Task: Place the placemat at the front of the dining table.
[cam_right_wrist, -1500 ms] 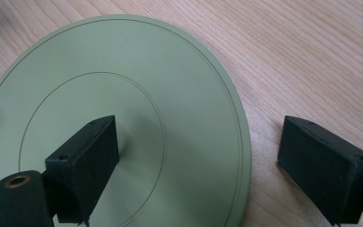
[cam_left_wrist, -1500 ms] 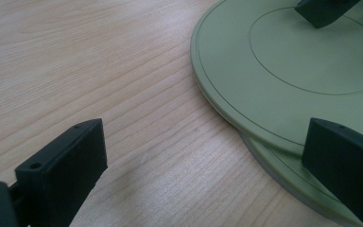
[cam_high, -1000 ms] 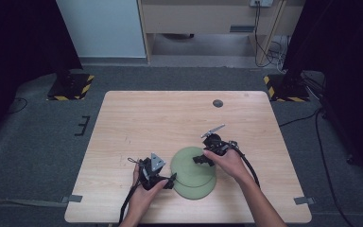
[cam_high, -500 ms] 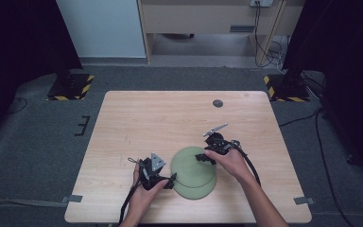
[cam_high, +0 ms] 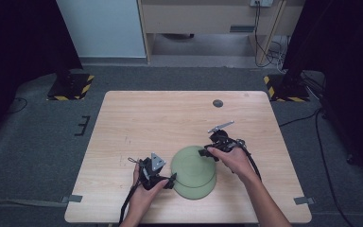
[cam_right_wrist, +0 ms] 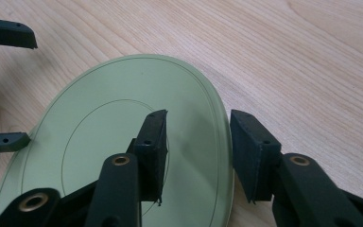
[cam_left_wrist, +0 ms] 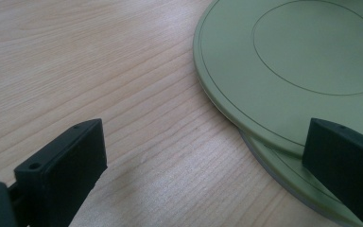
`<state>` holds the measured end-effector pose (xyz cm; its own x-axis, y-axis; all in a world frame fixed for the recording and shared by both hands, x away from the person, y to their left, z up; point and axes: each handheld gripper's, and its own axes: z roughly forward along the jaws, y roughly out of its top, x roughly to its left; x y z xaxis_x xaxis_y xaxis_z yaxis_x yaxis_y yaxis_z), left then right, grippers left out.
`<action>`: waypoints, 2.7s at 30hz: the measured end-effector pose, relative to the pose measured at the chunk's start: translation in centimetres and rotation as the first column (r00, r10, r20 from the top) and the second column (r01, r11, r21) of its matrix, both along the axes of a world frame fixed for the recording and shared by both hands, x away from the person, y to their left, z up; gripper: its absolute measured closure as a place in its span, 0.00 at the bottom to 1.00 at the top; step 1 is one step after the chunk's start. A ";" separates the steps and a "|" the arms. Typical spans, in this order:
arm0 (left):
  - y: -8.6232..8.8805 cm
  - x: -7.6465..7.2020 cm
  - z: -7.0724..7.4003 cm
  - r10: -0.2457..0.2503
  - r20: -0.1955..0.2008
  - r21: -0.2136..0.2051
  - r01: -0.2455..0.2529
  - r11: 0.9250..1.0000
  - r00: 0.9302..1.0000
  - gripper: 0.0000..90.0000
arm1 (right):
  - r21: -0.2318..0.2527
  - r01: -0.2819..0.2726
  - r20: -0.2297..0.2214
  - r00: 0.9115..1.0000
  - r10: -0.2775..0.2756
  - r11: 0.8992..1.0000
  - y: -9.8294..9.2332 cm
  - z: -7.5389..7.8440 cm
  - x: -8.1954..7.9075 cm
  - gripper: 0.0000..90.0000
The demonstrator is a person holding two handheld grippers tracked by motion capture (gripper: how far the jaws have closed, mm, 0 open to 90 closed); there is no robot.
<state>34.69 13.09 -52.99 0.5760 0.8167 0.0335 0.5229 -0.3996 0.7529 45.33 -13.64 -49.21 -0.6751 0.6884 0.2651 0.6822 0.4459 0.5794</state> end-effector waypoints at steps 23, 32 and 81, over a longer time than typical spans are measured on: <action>0.1 0.1 0.0 -0.002 -0.006 -0.002 0.002 1.000 1.000 0.00 | 0.031 -0.036 -0.005 0.999 0.036 0.999 0.0 0.5 -0.2 0.87; 0.4 0.1 0.0 0.012 0.001 0.006 -0.012 1.000 1.000 0.02 | 0.031 -0.048 0.013 0.999 0.048 0.998 0.1 0.8 -0.4 0.95; 7.8 2.0 1.5 0.175 -0.001 -0.089 -0.174 0.981 0.985 0.03 | -0.120 -0.043 0.165 0.984 0.062 0.992 0.7 5.0 0.0 0.95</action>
